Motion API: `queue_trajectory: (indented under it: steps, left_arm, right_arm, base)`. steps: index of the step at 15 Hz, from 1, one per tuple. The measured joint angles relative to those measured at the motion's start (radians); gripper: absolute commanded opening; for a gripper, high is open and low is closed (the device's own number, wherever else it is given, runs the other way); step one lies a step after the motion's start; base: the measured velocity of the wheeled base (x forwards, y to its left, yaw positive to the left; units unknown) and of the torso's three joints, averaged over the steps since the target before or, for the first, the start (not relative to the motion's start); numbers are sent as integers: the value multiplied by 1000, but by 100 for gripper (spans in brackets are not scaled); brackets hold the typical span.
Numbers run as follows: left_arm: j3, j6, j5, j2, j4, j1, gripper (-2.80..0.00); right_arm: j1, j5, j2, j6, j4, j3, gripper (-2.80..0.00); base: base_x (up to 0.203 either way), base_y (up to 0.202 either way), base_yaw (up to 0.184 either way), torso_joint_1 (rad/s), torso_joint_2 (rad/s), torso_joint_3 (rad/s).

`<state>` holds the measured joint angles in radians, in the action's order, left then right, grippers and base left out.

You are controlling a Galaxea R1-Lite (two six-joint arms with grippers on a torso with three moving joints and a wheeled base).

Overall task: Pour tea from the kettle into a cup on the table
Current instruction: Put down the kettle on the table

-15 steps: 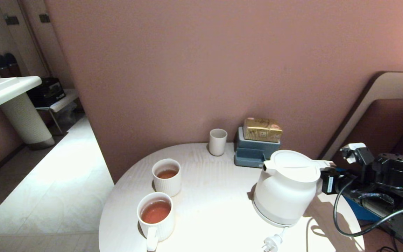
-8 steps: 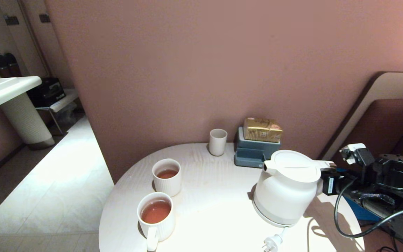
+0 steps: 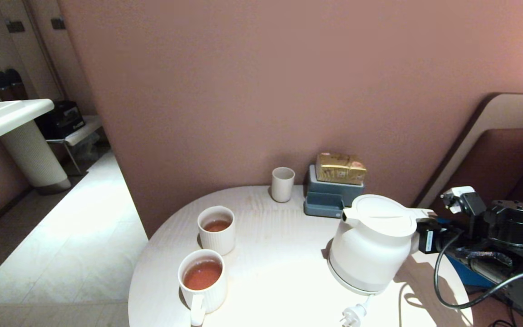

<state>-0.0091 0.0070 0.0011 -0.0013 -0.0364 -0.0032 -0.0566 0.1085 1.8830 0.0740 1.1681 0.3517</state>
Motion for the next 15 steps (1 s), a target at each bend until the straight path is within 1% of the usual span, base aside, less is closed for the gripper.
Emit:
queue_trajectory:
  steps: [1, 2, 9, 15]
  left_arm:
    - [0, 0, 0, 0, 0, 0, -280]
    - [0, 0, 0, 0, 0, 0, -280]
    - [0, 0, 0, 0, 0, 0, -280]
    - [0, 1, 0, 0, 0, 0, -280]
  right_arm:
    - [0, -1, 1, 3, 0, 0, -280]
    - [0, 0, 2, 6, -6, -2, 0]
    - [-4, -4, 5, 3, 0, 0, 0]
    - [-56, -2, -35, 10, -6, -44, 0]
  base:
    - [0, 0, 0, 0, 0, 0]
    - [0, 0, 0, 0, 0, 0]
    - [0, 0, 0, 0, 0, 0]
    - [0, 0, 0, 0, 0, 0]
